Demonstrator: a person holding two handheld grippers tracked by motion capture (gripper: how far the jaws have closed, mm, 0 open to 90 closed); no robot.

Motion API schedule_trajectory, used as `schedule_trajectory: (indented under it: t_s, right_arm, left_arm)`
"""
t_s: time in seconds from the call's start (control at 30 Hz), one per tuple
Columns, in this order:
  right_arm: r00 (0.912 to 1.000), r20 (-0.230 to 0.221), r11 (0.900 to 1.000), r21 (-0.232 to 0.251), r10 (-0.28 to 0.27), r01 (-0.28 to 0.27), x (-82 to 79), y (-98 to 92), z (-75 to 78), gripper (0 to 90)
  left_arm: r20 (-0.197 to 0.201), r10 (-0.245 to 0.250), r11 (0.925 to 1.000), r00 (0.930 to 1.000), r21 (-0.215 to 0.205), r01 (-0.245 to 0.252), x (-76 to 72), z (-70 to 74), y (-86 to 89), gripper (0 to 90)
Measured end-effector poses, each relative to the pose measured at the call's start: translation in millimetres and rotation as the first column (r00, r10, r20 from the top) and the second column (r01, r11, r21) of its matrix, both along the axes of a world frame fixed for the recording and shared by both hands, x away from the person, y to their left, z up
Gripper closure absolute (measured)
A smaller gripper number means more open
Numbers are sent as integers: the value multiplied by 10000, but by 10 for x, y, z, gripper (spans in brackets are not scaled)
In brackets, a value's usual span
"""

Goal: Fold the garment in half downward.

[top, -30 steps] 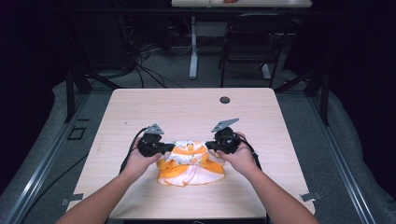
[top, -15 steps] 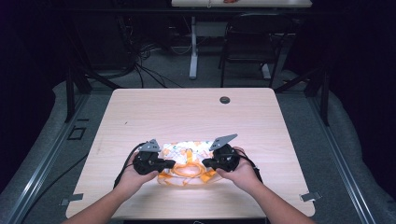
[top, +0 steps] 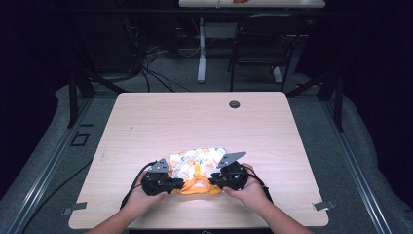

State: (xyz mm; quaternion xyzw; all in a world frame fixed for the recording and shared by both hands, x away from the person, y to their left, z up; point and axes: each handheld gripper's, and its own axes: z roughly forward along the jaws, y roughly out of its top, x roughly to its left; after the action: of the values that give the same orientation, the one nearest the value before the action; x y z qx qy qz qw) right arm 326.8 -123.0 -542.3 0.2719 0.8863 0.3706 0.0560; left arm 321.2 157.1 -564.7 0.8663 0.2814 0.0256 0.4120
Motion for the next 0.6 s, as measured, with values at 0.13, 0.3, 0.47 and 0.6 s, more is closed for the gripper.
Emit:
schedule_trajectory:
  t_s: [0.13, 0.3, 0.47, 0.6]
  right_arm:
    - [9999, -88, 9991, -404, 92, -96, -12, 24, -96, 756]
    - [9999, -102, 9981, -605, 87, -93, -54, 2, -196, 783]
    - [9997, 192, 9960, -882, 154, -136, -98, -4, -199, 788]
    - [10000, 24, 9976, -683, 65, -63, -92, -51, -229, 797]
  left_arm:
    - [221, 222, 9997, 9995, 124, -224, -14, 13, 16, 785]
    - [188, 329, 9990, 9993, 300, -335, -13, -6, 42, 776]
    - [167, 286, 9990, 9995, 347, -291, -12, -55, 31, 786]
    - [217, 414, 9984, 9989, 389, -422, -19, -68, 24, 810]
